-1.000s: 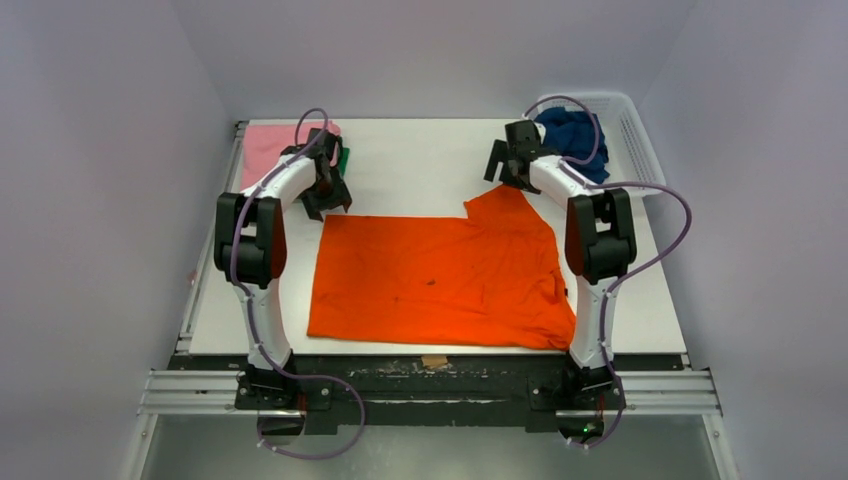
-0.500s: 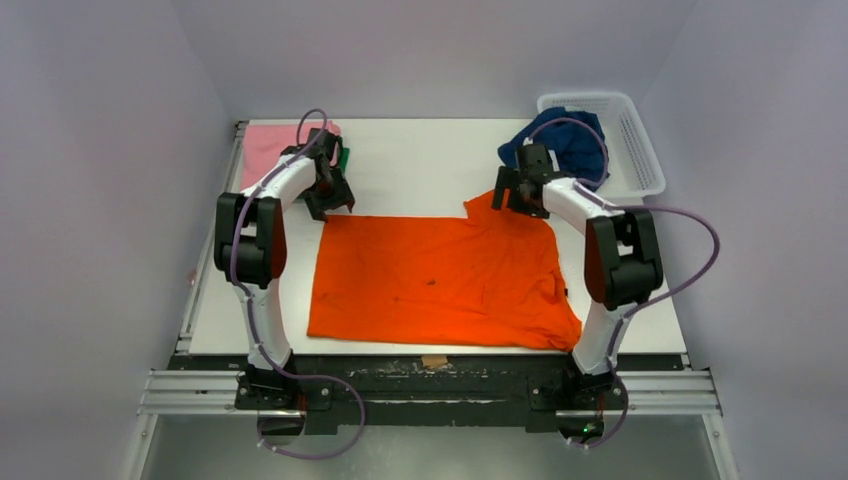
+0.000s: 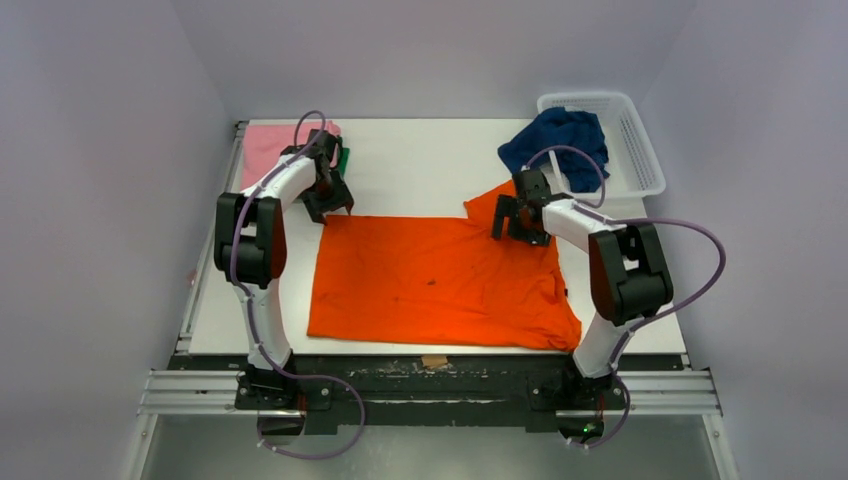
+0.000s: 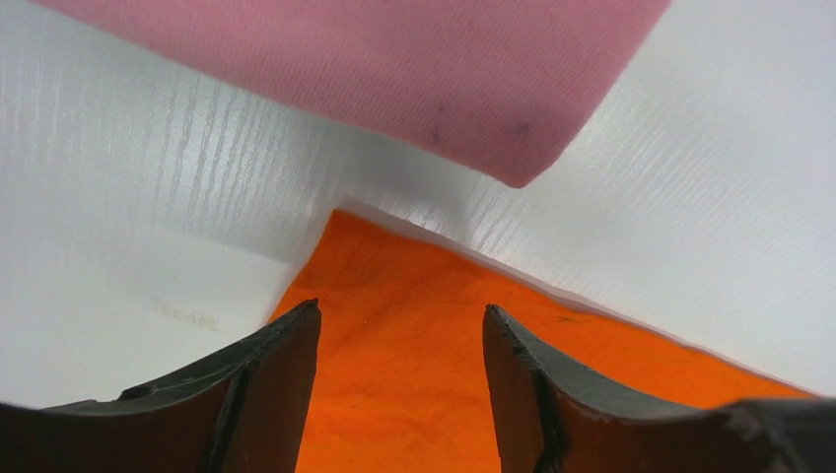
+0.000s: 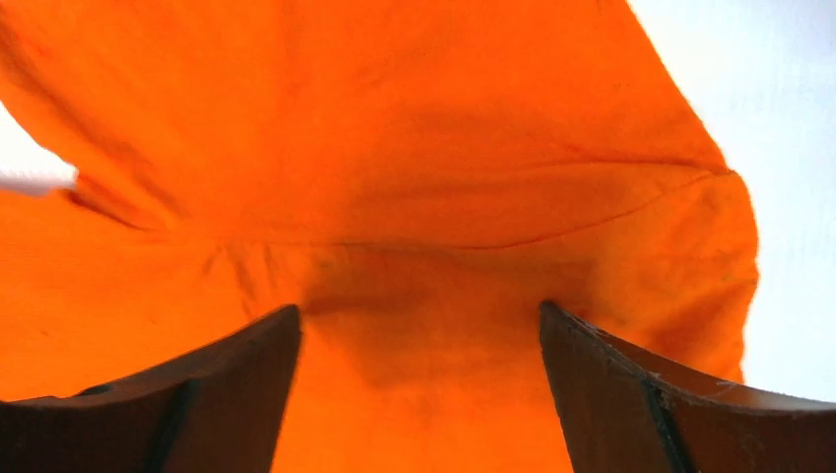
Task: Fold and stack the t-shirts
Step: Grab the side of the flattened tshirt furthest away from the robot with both arms
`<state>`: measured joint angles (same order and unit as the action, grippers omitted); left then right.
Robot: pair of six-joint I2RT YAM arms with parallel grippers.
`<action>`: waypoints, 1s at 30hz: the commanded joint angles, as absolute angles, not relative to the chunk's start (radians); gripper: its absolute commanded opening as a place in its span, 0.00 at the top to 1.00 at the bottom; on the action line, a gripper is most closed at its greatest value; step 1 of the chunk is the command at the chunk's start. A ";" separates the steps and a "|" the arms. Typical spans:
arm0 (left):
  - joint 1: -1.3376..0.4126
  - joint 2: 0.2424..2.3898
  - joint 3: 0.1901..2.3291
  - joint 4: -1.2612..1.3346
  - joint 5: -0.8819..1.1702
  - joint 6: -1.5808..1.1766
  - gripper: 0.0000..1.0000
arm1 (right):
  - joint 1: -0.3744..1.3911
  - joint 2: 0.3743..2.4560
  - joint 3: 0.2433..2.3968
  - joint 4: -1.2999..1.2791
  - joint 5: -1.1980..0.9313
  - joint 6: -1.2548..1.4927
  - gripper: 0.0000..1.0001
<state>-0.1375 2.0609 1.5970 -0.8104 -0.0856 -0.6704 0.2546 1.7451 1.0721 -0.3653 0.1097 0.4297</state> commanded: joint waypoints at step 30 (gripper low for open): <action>-0.202 2.161 1.795 -0.897 -0.113 -0.783 0.42 | 0.066 2.022 1.326 -0.487 0.206 0.254 0.12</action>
<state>-0.2047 2.1544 1.7515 -0.8677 -0.0963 -0.7509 0.0868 1.9244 1.2873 -0.5064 0.1684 0.3462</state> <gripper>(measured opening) 0.586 0.884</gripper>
